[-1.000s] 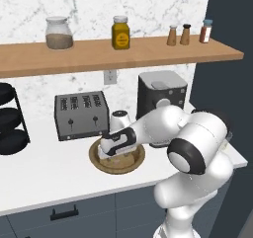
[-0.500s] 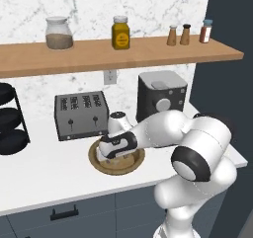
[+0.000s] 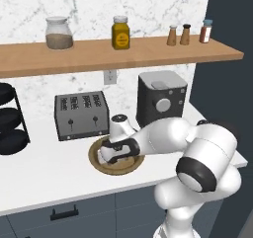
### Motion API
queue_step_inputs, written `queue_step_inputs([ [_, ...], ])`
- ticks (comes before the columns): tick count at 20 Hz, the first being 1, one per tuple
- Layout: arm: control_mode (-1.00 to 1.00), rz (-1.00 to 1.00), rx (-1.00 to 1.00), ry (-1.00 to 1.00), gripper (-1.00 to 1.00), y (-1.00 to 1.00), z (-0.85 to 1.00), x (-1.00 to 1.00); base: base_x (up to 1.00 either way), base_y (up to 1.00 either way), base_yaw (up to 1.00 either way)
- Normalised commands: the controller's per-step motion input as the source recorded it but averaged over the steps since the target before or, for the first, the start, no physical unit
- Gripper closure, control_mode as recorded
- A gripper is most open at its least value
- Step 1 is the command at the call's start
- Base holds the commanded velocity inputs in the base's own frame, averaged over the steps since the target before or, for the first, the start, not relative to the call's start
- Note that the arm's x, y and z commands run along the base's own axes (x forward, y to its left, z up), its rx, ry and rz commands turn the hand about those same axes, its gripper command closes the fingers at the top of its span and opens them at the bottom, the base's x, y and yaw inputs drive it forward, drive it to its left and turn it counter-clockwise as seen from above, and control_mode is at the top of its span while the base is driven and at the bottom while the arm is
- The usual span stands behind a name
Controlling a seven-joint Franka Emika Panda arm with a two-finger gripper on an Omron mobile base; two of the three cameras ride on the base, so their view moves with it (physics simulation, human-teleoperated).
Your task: Grab a lemon wedge from the fridge and one ice cube from the ice bowl, and put them in the glass of lemonade.
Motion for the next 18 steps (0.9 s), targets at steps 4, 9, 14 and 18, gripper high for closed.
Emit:
queue_step_inputs([
  [4,-1.0,0.0,0.0,-0.02,-1.0,0.0,0.0,-0.17,0.0,0.0,0.0],
  [9,-1.0,0.0,0.0,0.0,-1.0,0.0,0.0,0.0,0.0,0.0,0.0],
  [14,-1.0,0.0,0.0,0.0,-1.0,0.0,-0.19,0.0,0.0,0.0,0.0],
  [18,-1.0,0.0,0.0,0.0,-1.0,0.0,-0.27,0.0,0.0,0.0,0.0],
])
